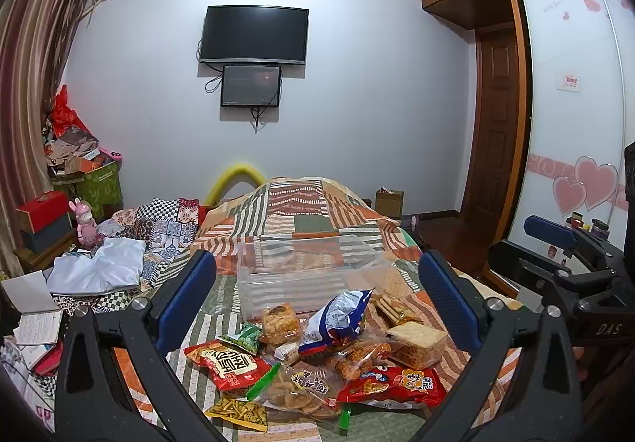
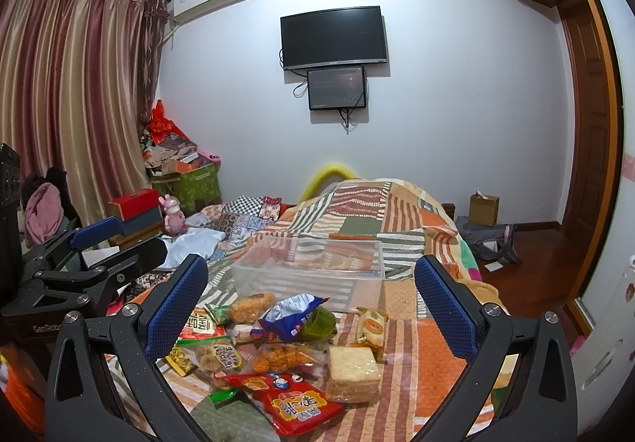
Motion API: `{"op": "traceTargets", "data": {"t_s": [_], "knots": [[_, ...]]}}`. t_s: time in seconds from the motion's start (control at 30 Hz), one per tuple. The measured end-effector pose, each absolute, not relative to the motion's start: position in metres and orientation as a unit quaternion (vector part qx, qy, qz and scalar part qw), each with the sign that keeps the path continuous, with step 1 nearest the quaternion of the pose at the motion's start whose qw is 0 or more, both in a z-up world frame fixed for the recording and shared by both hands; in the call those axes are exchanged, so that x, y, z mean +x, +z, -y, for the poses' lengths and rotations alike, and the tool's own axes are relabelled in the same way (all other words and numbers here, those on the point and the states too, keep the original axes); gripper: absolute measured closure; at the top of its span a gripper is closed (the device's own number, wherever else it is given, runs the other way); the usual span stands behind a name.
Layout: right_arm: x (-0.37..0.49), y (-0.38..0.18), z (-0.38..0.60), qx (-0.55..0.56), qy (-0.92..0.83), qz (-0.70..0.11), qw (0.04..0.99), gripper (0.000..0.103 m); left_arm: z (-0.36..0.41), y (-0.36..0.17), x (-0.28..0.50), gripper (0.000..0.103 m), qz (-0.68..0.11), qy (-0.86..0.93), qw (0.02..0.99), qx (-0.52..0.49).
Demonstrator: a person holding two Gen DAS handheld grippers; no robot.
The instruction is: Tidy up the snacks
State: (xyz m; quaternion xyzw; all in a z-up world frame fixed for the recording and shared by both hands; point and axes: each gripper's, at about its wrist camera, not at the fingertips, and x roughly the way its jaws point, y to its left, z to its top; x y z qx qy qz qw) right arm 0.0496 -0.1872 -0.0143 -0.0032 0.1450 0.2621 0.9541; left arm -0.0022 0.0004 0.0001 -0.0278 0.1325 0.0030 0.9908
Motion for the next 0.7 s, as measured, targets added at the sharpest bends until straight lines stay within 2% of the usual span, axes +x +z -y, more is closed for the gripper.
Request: {"op": "traceTargets", "data": {"t_s": [0.7], "knots": [[0.0503,-0.0124,0.1866,-0.001,0.263,-0.145,0.954,0.0,-0.0031,-0.0043,0.0016,0.0,-0.138,0.002,0.99,-0.031]]}}
